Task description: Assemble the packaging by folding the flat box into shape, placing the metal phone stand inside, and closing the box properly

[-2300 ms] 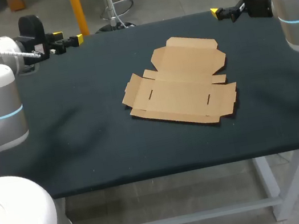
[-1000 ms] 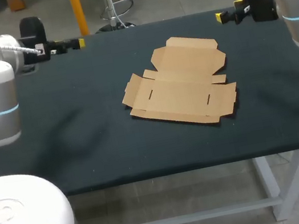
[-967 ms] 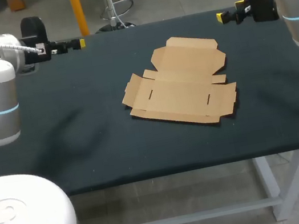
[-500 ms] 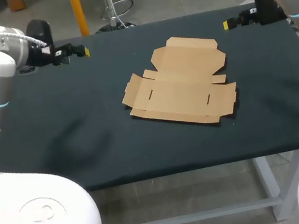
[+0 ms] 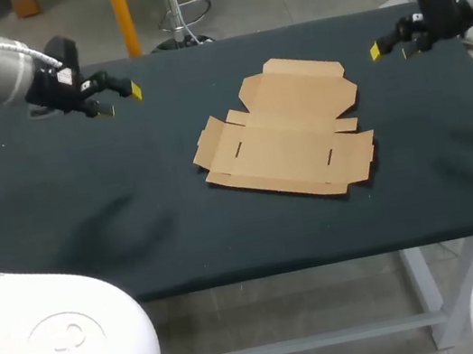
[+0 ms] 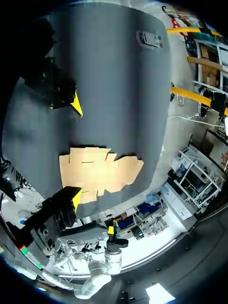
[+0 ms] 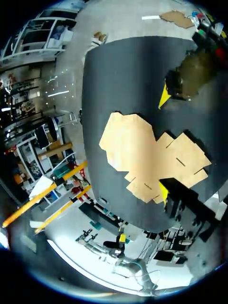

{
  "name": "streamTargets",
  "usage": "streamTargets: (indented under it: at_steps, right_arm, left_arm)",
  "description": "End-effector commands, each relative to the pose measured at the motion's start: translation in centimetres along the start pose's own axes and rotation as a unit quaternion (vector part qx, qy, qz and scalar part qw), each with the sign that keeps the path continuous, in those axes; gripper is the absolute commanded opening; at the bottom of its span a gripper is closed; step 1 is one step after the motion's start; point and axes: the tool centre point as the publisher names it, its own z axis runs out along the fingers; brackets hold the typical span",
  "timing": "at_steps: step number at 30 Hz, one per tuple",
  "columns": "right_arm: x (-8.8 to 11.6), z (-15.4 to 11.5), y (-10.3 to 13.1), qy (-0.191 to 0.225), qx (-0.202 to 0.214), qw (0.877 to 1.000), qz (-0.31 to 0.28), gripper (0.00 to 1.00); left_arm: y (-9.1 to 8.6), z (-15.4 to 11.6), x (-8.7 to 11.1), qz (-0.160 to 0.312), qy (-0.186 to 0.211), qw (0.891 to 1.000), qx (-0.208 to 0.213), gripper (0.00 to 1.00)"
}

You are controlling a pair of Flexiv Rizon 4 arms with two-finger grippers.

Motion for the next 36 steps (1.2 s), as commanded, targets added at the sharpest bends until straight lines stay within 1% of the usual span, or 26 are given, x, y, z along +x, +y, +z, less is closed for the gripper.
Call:
streamTargets:
  at_steps: [1,6,8,9,10,13,15,17,21,23,27,28,30,36]
  right_arm:
    - [0.0,-0.2,0.2,0.001,0.019,1.000,0.000,1.00]
    - [0.0,-0.2,0.2,0.001,0.019,1.000,0.000,1.00]
    - [0.0,-0.2,0.2,0.001,0.019,1.000,0.000,1.00]
    - [0.0,-0.2,0.2,0.001,0.019,1.000,0.000,1.00]
    - [0.2,0.2,0.3,-0.002,0.025,1.000,0.011,1.00]
    - [0.4,0.8,-0.2,-0.001,0.038,0.998,0.055,1.00]
    - [0.5,1.0,-0.6,-0.002,0.045,0.996,0.078,1.00]
    - [0.4,1.0,-1.2,0.004,0.058,0.994,0.096,1.00]
    - [0.1,0.7,-2.2,0.019,0.076,0.988,0.134,1.00]
    - [0.0,0.8,-2.7,0.030,0.093,0.984,0.151,1.00]
    - [-0.2,1.0,-3.7,0.027,0.107,0.978,0.175,1.00]
    - [-0.3,1.0,-3.9,0.021,0.109,0.977,0.183,1.00]
    - [-0.4,1.1,-4.3,0.023,0.114,0.974,0.193,1.00]
    - [-0.1,1.0,-5.5,0.022,0.115,0.970,0.211,1.00]
  left_arm:
    - [-0.4,0.0,0.1,-0.001,-0.003,0.998,-0.066,1.00]
    - [-0.4,0.0,0.1,-0.001,-0.003,0.998,-0.066,1.00]
    - [-1.8,1.2,0.4,-0.009,0.002,0.996,-0.092,1.00]
    - [-2.2,1.8,0.4,-0.014,0.011,0.994,-0.104,1.00]
    - [-2.4,2.1,0.3,-0.011,0.023,0.993,-0.119,1.00]
    - [-2.6,3.5,-0.1,-0.009,0.040,0.987,-0.154,1.00]
    - [-2.7,4.4,-0.5,-0.013,0.039,0.984,-0.171,1.00]
    - [-2.7,5.2,-0.7,-0.014,0.054,0.980,-0.192,1.00]
    - [-2.5,6.8,-1.1,-0.008,0.050,0.975,-0.215,1.00]
    - [-2.4,7.7,-1.3,-0.003,0.051,0.973,-0.227,1.00]
    - [-2.1,9.2,-1.7,0.008,0.059,0.967,-0.246,1.00]
    - [-2.0,9.5,-1.7,0.008,0.059,0.967,-0.249,1.00]
    - [-1.8,10.5,-1.9,0.010,0.054,0.965,-0.255,1.00]
    - [-1.0,12.5,-2.1,0.016,0.059,0.961,-0.269,1.00]
